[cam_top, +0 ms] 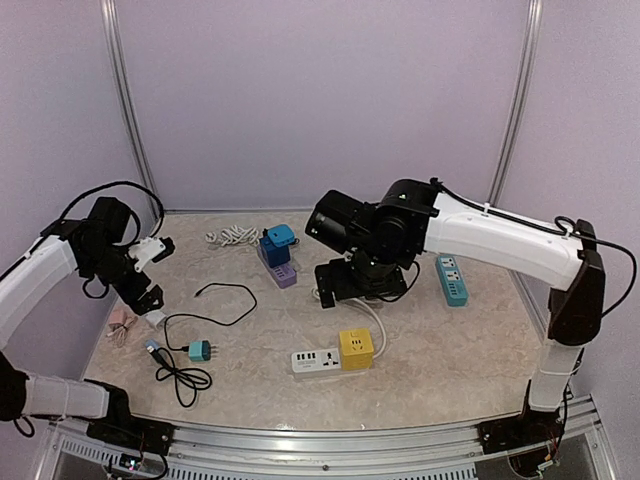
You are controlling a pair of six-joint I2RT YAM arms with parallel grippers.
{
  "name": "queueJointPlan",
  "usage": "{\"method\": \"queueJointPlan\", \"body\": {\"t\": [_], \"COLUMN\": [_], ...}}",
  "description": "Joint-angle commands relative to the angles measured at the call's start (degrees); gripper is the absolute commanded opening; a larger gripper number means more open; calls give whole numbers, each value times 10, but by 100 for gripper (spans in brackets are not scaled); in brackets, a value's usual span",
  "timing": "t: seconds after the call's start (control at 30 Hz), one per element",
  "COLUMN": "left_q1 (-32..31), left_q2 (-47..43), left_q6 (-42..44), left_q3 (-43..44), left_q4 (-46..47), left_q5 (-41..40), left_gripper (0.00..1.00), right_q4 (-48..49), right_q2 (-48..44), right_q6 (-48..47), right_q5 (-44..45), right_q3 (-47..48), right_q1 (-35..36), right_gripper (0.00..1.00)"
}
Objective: Insert the plug
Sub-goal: Pick up the plug from the center of the board.
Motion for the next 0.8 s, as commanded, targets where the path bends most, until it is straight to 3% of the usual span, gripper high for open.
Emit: {"method": "queueJointPlan", "body": {"t": [0.0, 0.13, 0.2, 0.33, 0.53, 0.63, 0.77], "left_q1": [70, 144, 153, 162, 168, 168, 163], "left_q2": [-6, 3, 8, 13, 44, 19, -41], "left_q6": [23, 47, 65, 117, 142, 245, 443], "left_q3": [-23, -54, -70, -91, -77, -94, -108], "left_q4": [-45, -43, -34, -13, -54, -92, -139], "left_q5": [12, 1, 1, 13, 65, 125, 161], "left_gripper": [99, 96, 90, 89, 79, 78, 78], "right_q4": [42, 152, 223, 350, 400, 422, 449], "right_q2": [-91, -184, -234, -322, -383, -383, -366], "right_q6": [-33, -82, -122, -199, -243, -273, -297], "right_q5": [72, 100, 102, 101, 101, 97, 74], "right_q3": [-79, -202, -267, -386, -447, -456, -456], "right_q1": [5, 5, 4, 1, -25, -27, -28], "right_gripper": [100, 100, 100, 100, 100, 100, 100]}}
